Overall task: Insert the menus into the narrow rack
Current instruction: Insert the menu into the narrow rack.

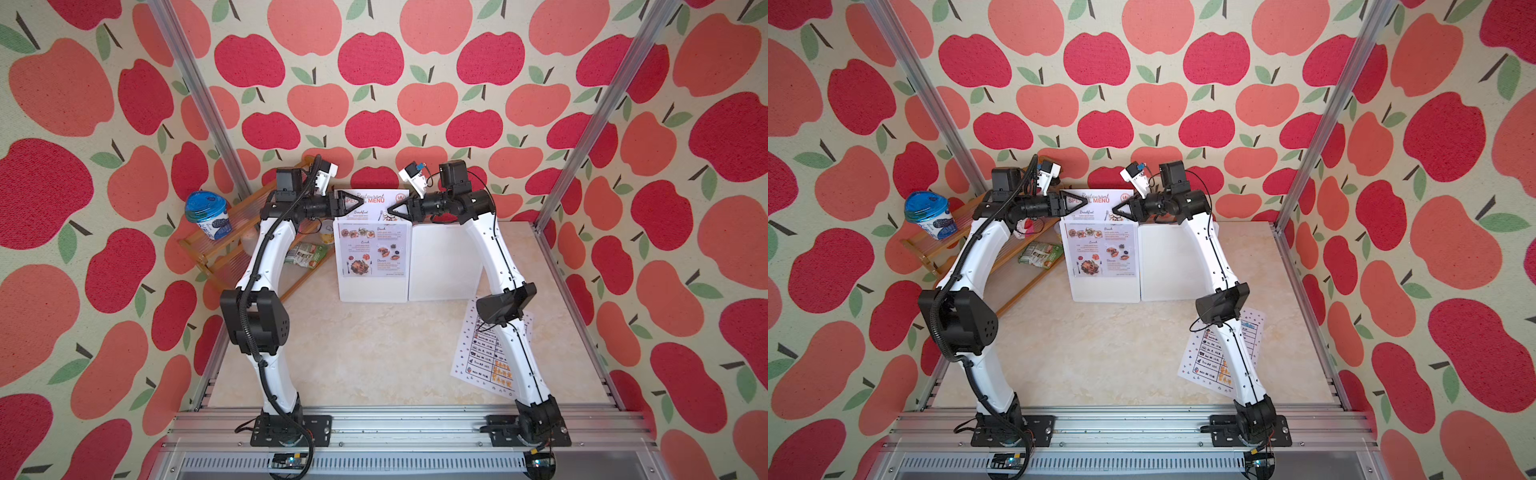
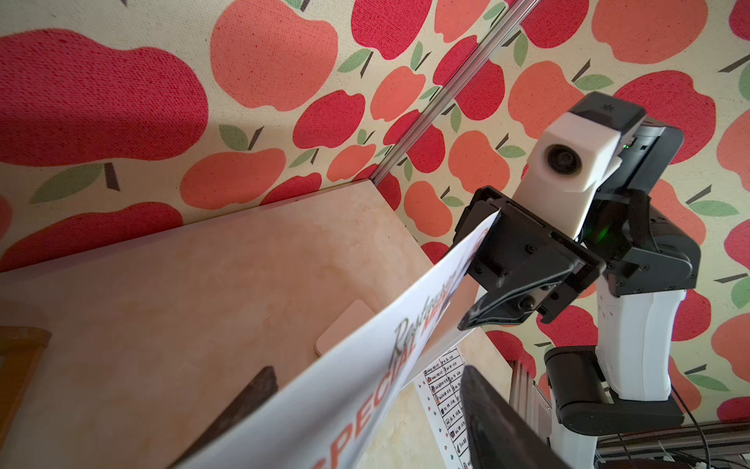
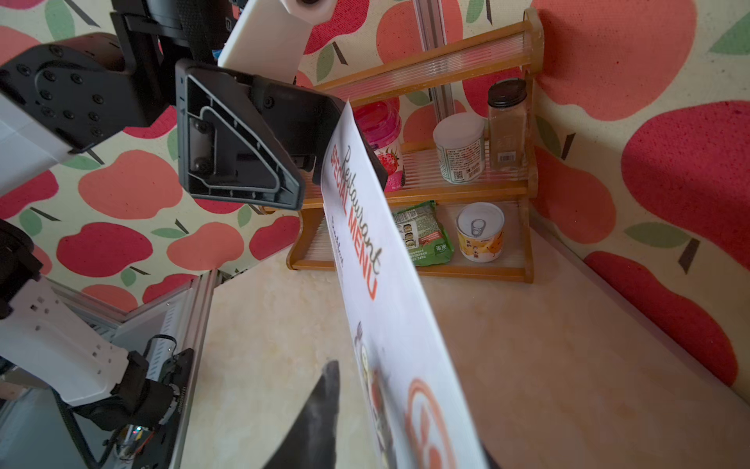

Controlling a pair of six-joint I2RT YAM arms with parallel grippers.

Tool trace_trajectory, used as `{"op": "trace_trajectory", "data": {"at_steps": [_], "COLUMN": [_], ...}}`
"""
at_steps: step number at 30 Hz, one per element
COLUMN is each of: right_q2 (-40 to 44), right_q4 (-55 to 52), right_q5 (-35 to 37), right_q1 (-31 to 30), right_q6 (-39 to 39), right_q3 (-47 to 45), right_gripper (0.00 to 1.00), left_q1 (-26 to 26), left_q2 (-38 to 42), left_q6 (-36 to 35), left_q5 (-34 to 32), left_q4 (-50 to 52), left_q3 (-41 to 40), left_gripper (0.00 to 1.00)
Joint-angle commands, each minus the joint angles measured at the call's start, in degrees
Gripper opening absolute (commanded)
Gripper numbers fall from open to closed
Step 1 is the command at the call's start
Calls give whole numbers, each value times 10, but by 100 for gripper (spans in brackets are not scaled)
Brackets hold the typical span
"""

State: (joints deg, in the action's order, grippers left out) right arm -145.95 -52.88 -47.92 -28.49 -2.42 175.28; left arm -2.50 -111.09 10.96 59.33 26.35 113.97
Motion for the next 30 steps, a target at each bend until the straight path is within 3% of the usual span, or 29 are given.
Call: {"op": "trace_trajectory", "data": {"at_steps": [1, 4, 6, 11, 24, 30], "right_q2": [30, 30, 30, 29, 12, 19], "right_q4": [43, 44, 36, -10, -69, -49], "right_q5": [2, 1, -3, -10, 8, 42], "right_q1": [-2, 0, 2, 2, -6, -3], "right_q6": [11, 8, 5, -19, -45, -36], "right_q3": [13, 13, 13, 14, 14, 14], "right_gripper": [39, 26, 11, 0, 0, 14], "left_q1": [1, 2, 3, 4, 4, 5], "left_q2": [13, 15, 15, 14, 24, 28], "left_q6": [-5, -9, -9, -9, -10, -10], "left_q5": [1, -2, -2, -1, -4, -4], "left_q4": [-9, -7, -7, -9, -12, -12], "left_q3": [12, 9, 8, 7, -3, -5], "left_gripper": [73, 73, 73, 73, 73, 73]}}
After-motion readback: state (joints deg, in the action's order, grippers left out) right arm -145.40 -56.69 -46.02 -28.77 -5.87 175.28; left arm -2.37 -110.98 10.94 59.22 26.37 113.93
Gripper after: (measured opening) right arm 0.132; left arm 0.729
